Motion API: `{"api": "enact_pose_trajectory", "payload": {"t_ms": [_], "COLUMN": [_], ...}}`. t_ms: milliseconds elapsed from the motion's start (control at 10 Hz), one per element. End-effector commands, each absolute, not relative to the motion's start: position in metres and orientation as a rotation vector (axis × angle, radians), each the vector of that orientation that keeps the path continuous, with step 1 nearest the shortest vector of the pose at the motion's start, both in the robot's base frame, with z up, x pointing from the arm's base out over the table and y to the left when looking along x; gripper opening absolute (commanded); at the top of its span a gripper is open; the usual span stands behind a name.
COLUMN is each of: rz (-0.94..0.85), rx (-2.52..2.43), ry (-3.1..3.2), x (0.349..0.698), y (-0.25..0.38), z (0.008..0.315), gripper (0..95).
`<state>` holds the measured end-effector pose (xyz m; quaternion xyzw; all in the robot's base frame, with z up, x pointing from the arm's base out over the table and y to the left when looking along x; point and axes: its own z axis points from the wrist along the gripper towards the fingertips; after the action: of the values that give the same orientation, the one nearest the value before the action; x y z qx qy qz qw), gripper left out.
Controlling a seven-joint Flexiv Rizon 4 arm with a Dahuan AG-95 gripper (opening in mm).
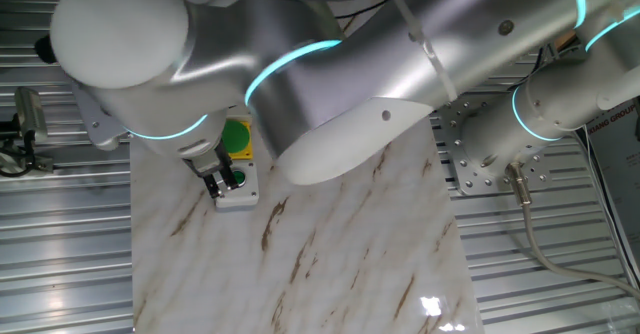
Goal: Press three buttons from left to right in sequence
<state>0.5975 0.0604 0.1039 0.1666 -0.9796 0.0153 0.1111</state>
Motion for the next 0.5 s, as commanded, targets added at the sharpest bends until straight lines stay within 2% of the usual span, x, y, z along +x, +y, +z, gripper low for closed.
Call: {"api": "enact_pose_trajectory", "payload": {"t_ms": [100,500], "rz": [0.03,0.011], "rx": [0.447,0.343], "ry": [-2.898,-2.935], "x": [0.595,0.582], "y": [0.06,0.067], "z": [0.101,0.094], "gripper": [0.0,0.0]}}
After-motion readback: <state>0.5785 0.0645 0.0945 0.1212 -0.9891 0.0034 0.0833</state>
